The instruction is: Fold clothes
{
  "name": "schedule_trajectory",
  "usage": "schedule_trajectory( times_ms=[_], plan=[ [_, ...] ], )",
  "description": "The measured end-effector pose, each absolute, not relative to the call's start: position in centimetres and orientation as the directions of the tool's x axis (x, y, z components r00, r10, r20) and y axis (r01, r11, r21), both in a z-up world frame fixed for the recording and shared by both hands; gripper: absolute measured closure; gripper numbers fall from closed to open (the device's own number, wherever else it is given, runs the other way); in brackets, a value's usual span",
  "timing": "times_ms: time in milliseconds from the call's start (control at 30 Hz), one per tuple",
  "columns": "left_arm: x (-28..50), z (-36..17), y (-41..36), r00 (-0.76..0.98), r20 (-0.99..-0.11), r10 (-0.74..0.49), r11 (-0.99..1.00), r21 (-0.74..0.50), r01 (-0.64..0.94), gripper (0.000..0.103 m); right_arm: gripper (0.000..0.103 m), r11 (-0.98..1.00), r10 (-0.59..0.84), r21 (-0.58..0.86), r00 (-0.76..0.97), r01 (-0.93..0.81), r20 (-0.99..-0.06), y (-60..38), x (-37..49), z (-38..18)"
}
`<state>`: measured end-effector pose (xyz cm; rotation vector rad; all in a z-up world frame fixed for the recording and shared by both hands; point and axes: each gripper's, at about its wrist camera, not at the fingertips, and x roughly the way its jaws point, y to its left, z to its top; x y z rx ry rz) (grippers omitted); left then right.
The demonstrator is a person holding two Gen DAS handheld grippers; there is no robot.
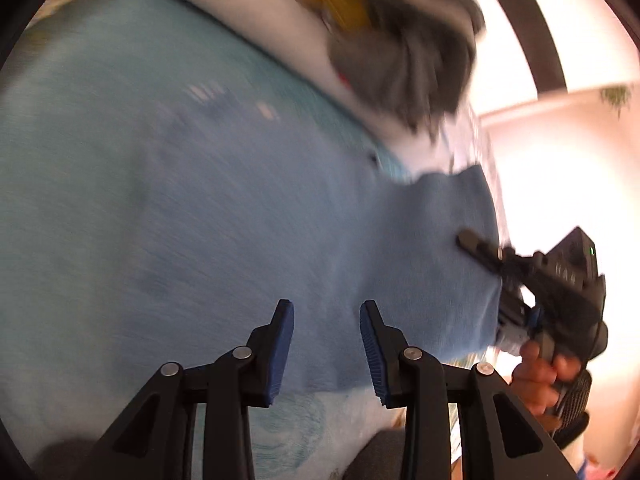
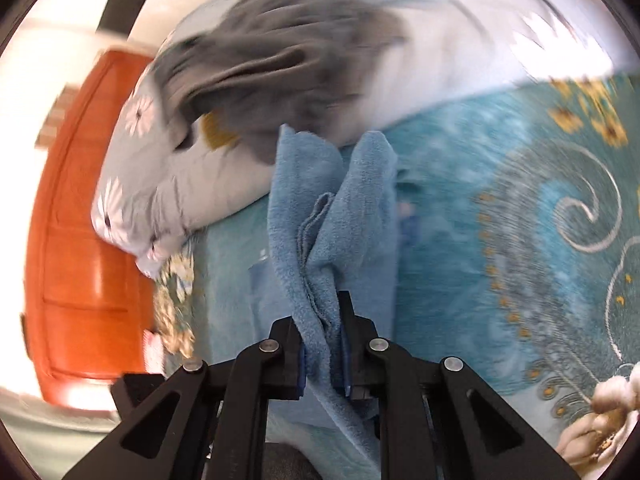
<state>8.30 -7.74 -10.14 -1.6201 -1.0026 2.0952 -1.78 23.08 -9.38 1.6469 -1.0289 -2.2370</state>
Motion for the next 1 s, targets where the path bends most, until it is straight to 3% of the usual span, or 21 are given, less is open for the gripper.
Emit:
schedule_trajectory(
  times_ms=[300,533,667,833,1000],
  plan=[
    [10.4,-10.8,-17.5,-0.448,-0.694,0.563,-0.619,-0.714,0.328,0.06,0.089,-0.854,-0.451,0.498,-0.26,-0.154,-0.854,10.5,-4.9,-10.8],
    [11.2,-11.7,-20.0,-0.462,-0.695,0.551,-0.6,-0.715,0.359,0.06,0.086,-0.925,-0.357,0.371,-0.149,-0.081,-0.922,4.0,-5.9,-13.6],
    [11.3,-12.0,-20.0,-0.464,-0.676,0.572,-0.584,-0.733,0.348,0.059,0.071,-0.911,-0.407,0.413,-0.131,-0.021,-0.904,3.6,-5.6,-13.1],
    [11.1,-12.1,-18.9,-0.456,-0.631,0.627,-0.549,-0.774,0.316,0.057,0.07,-0.875,-0.481,0.483,-0.178,0.035,-0.859,5.3,-4.9,-10.6],
    [11.0,-12.2,-17.3,-0.42,-0.644,0.639,-0.57,-0.763,0.303,0.049,0.068,-0.86,-0.478,0.507,-0.259,-0.054,-0.839,10.9,-3.1,-9.5]
  ],
)
